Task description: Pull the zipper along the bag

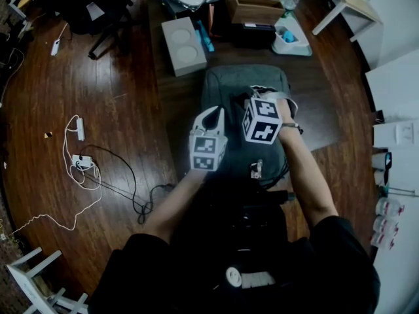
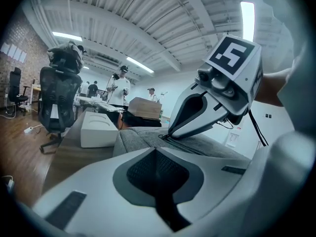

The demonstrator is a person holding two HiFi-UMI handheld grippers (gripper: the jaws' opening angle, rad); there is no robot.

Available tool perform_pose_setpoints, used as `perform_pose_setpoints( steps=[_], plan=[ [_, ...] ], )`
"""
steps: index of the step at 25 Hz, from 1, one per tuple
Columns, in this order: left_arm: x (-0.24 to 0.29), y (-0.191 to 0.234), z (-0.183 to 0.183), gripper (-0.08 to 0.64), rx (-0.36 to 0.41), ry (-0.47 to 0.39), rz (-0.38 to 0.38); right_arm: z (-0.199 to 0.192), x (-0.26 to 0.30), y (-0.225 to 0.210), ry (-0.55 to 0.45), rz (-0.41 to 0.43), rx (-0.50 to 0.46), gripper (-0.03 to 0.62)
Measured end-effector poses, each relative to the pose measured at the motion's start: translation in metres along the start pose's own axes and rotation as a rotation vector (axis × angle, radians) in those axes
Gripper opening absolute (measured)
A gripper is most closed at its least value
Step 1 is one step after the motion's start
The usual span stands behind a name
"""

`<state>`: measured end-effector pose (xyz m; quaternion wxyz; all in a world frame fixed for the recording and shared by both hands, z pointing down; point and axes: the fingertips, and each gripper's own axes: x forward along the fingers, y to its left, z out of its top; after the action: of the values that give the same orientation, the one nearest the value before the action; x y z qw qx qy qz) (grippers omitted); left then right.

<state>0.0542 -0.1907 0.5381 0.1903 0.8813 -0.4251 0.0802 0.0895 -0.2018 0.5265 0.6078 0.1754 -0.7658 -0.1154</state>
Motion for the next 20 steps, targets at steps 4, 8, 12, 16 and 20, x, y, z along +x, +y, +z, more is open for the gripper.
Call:
perform_pose_setpoints(
  steps=[4,8,12,16,20],
  plan=[
    [0.0,0.001,0.002,-0.008,-0.002,-0.002,-0.002,0.001,-0.007,0.012,-0.007,-0.035,0.024,0.012],
    [0.0,0.0,0.002,-0.008,0.008,0.002,-0.001,-0.001,-0.017,0.03,-0.031,-0.038,0.059,0.012],
    [-0.002,-0.001,0.006,-0.008,0.036,0.001,0.007,0.002,-0.026,0.044,-0.066,-0.032,0.102,0.012],
    [-0.008,-0.007,0.008,-0.008,0.074,-0.003,0.007,0.002,-0.035,0.059,-0.098,-0.03,0.145,0.012],
    [-0.015,-0.016,0.01,-0.008,0.093,-0.01,0.004,0.001,-0.04,0.077,-0.11,-0.023,0.156,0.012]
  ],
)
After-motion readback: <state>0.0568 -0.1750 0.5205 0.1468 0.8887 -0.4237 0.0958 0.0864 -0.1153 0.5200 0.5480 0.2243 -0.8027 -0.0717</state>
